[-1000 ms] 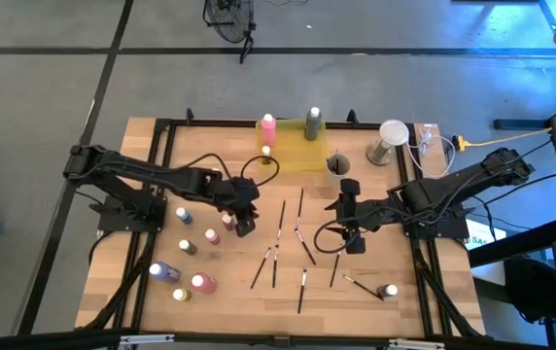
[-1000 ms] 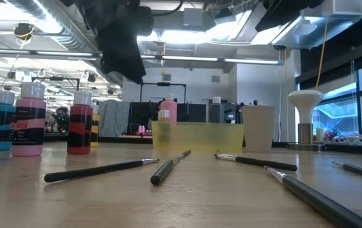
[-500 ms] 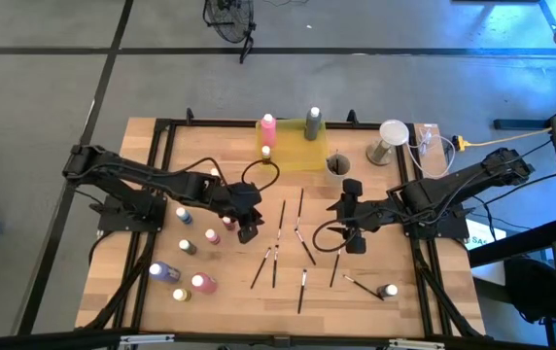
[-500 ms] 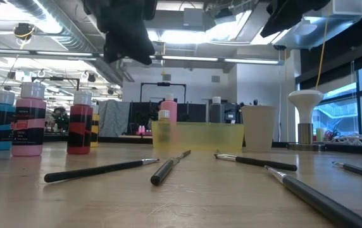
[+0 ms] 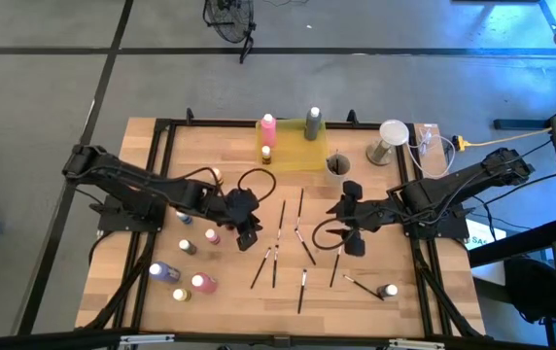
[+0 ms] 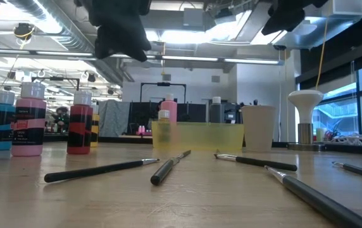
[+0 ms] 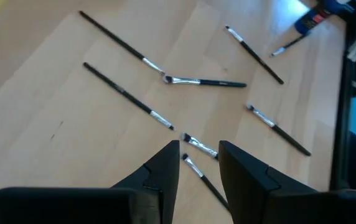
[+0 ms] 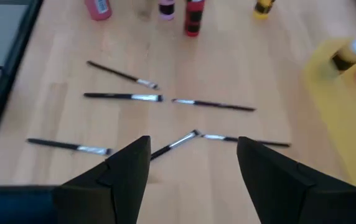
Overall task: Pick & Place Paint Supplies
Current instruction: Put the silver paint brush into the white cup
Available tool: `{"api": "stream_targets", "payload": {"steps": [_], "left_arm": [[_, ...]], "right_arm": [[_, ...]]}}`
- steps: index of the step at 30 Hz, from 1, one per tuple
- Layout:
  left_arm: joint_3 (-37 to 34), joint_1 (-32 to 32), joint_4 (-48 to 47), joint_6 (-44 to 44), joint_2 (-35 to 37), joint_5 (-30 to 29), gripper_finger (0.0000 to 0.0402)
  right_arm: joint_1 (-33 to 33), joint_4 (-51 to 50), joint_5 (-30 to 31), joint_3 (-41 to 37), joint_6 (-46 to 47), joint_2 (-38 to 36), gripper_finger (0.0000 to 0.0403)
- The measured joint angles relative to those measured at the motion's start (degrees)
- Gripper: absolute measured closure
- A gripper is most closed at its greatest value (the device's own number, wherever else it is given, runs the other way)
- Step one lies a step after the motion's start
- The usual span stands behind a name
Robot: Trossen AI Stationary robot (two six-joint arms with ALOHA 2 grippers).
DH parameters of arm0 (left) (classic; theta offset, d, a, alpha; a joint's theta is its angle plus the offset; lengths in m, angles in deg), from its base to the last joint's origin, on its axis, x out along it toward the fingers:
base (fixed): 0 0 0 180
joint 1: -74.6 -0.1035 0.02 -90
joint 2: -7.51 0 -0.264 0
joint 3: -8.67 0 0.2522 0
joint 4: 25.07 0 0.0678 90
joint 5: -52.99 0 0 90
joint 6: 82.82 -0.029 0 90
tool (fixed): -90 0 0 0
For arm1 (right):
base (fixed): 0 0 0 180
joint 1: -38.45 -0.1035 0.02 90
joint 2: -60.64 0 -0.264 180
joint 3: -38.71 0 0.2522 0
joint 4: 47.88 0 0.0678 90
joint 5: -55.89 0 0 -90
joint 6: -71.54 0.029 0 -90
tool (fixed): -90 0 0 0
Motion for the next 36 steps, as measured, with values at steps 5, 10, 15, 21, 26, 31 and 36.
{"api": "stream_targets", "payload": {"steps": [5, 10, 15, 21, 26, 31, 36], "left_arm": [[0.0, 2.7, -0.1, 3.61, 0.0, -3.62, 0.0295], [0.0, 6.81, 7.57, 3.7, -2.01, -6.67, 0.03], [5.47, 8.97, 6.23, 5.1, -6.98, -5.91, 0.032], [17.56, 10.14, -6.65, 8.8, -16.2, -1.92, 0.0349], [23.13, 9.0, -12.95, 11.13, -23.25, 0.9, 0.035], [24.52, 6.43, -15.9, 11.26, -27.38, 3.5, 0.0344], [24.54, 4.48, -16.2, 11.26, -28.57, 6.78, 0.0328]], "right_arm": [[-0.01, -0.01, -3.53, 0.0, 2.87, 0.01, 0.0159], [-0.04, 0.0, -7.85, 0.0, 4.26, 0.0, 0.016], [-0.04, -0.03, -8.74, 0.0, 4.02, 0.01, 0.016], [-0.09, -1.12, -9.53, 0.0, 3.76, 0.0, 0.016], [-0.39, -4.22, -11.92, 0.0, 3.77, 0.02, 0.016], [-1.74, -5.36, -11.91, 0.0, 3.76, 0.02, 0.016], [-3.62, -5.37, -11.49, 0.0, 3.75, 0.02, 0.016]]}}
